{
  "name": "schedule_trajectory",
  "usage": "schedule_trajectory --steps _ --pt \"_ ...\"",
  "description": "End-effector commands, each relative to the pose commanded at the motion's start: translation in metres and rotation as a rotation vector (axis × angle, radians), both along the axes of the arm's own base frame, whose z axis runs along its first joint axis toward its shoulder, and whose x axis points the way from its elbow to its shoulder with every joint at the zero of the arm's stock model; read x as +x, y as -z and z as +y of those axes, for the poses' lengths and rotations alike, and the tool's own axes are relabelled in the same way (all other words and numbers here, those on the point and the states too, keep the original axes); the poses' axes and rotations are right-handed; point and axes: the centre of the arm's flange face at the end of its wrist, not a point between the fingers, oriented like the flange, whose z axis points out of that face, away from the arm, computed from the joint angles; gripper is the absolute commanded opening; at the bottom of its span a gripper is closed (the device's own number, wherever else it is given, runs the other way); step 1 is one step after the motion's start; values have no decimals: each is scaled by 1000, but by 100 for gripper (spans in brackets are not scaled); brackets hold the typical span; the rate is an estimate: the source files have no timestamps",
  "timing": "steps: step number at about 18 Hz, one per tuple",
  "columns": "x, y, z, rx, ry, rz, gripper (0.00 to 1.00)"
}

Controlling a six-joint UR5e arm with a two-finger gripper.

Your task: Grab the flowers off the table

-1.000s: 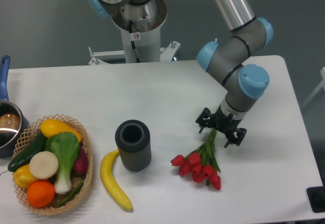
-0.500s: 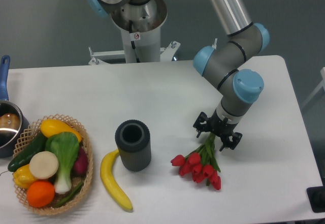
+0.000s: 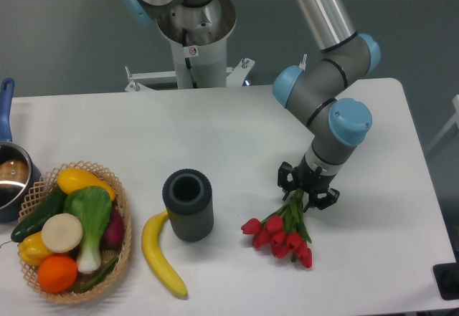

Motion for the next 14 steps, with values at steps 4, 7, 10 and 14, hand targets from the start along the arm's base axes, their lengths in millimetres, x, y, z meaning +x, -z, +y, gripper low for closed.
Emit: schedule_trajectory --steps 4,7,10,14 --pt "1 0 0 0 -3 -3 26" --pt "0 -5 -1 6 -4 5 26" --pt "-4 -27 -1 26 -6 40 26" --pt "-12 -91 2 81 -10 147 26"
